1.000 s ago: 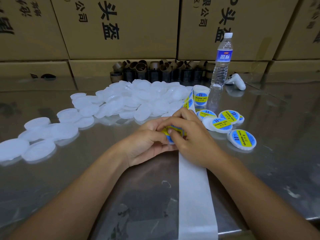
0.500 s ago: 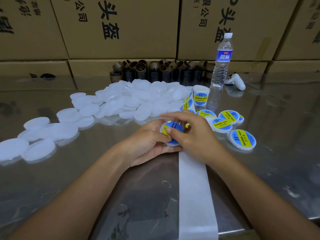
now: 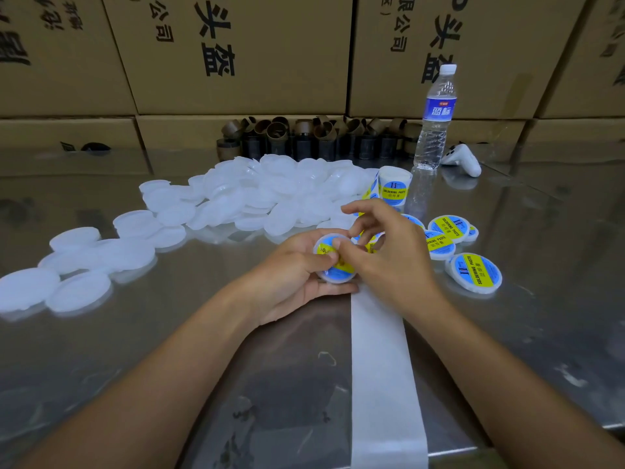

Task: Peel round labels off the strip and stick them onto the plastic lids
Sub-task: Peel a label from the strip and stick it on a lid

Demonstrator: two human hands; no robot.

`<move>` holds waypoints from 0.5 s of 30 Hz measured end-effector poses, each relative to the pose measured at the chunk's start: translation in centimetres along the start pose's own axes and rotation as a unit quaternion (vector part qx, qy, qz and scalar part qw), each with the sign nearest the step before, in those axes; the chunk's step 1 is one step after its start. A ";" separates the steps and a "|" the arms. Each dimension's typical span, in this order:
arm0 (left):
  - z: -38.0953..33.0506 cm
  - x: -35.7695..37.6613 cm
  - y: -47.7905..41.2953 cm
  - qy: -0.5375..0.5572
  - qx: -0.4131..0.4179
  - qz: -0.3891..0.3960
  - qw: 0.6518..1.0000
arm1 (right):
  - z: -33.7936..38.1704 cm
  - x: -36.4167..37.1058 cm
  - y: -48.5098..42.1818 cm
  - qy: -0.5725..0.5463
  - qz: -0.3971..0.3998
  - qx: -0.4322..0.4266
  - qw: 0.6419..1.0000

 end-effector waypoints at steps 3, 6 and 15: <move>-0.2 0.0 0.0 0.006 0.017 -0.008 1.000 | 0.0 -0.3 0.0 0.024 -0.016 -0.004 1.000; -0.3 -0.2 0.0 0.012 0.035 -0.024 0.999 | -0.1 -0.3 -0.1 0.008 -0.003 0.013 1.000; -0.9 -0.8 -0.3 0.036 0.099 -0.050 0.993 | -0.1 -0.1 -0.2 -0.039 0.025 0.070 0.996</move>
Point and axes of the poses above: each hand's wrist, its own y-axis away from the middle knuckle, its own x-axis out of the palm, z = x × y, the point moved 3 cm from there along -y, towards the middle knuckle, and after that the axes turned 4 degrees about y, right-handed, at the moved point
